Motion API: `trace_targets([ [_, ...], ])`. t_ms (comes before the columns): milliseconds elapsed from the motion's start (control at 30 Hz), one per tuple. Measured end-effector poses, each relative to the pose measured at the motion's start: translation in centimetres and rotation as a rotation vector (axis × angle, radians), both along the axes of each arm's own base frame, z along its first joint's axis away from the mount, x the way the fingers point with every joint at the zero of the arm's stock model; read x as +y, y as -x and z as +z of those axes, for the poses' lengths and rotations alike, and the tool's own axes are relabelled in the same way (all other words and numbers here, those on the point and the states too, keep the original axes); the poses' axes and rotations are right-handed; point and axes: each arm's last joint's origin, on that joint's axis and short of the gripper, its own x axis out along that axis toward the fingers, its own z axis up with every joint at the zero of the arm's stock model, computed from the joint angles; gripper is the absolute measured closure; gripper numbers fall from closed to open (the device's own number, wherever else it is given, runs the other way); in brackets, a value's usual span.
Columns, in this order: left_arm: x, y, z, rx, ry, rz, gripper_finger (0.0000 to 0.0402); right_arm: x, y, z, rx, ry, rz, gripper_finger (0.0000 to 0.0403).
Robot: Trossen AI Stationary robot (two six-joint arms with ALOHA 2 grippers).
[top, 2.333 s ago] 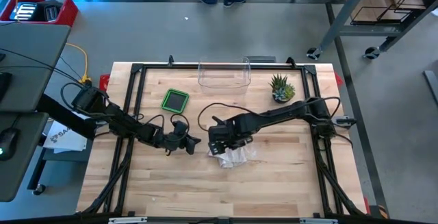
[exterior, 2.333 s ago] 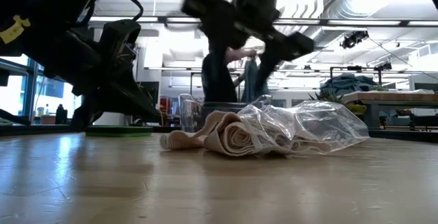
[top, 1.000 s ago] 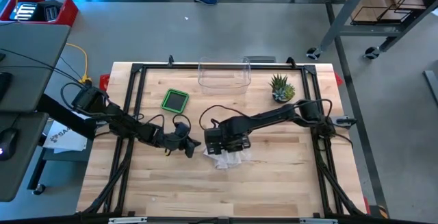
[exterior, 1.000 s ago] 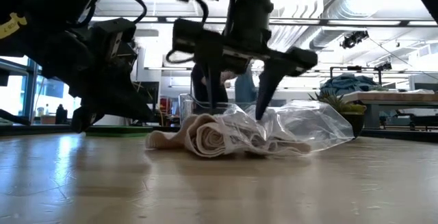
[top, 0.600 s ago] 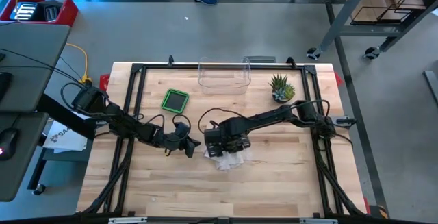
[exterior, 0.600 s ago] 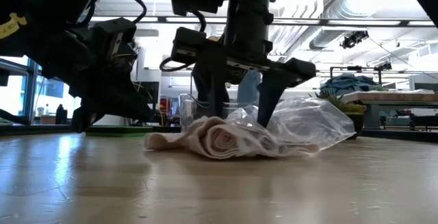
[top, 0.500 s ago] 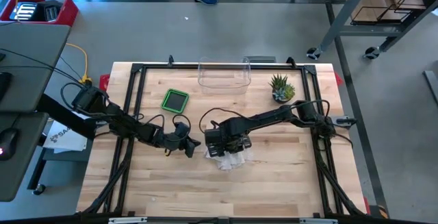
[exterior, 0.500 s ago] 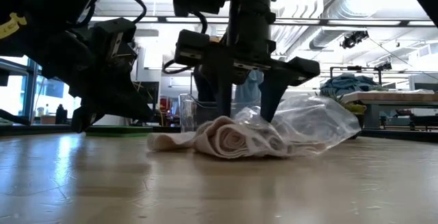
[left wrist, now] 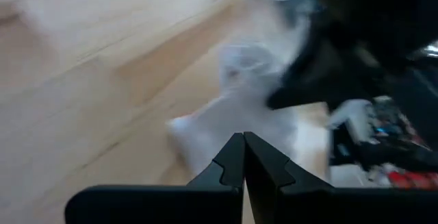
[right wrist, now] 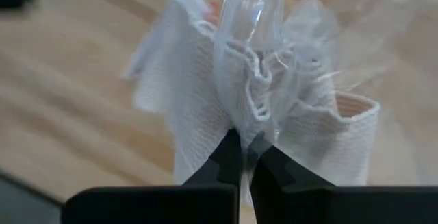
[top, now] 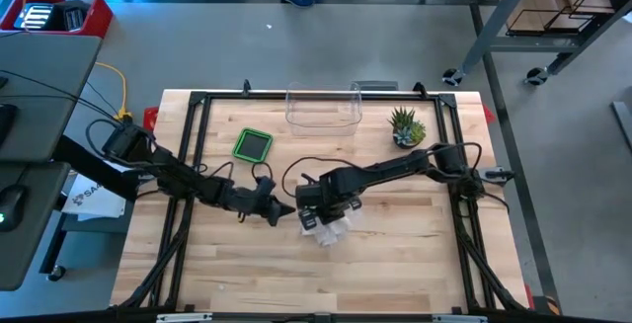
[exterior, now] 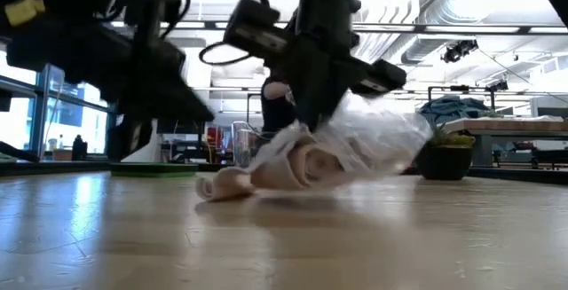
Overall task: Roll bandage
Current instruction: Put the rolled bandage into the transparent zip bag
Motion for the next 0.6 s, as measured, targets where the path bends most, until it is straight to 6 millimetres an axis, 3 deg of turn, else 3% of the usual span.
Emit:
trace_targets([
  [300, -0.3, 1.5, 5.7, -0.244, -0.089, -0.314, 0.0401, -0.7, 0.6, 4.2, -0.179, 0.027, 0.120, 0.0402],
  [433, 0.4, 3.4, 8.6, -0.338, -0.139, -0.320, 0.0401, -0.9, 0.2, 5.1, -0.254, 0.024, 0.122, 0.0402],
  [600, 1.8, 6.6, 12.4, -0.495, -0.190, -0.230, 0.0401, -1.0, -1.8, 6.6, -0.504, 0.012, 0.081, 0.0402],
])
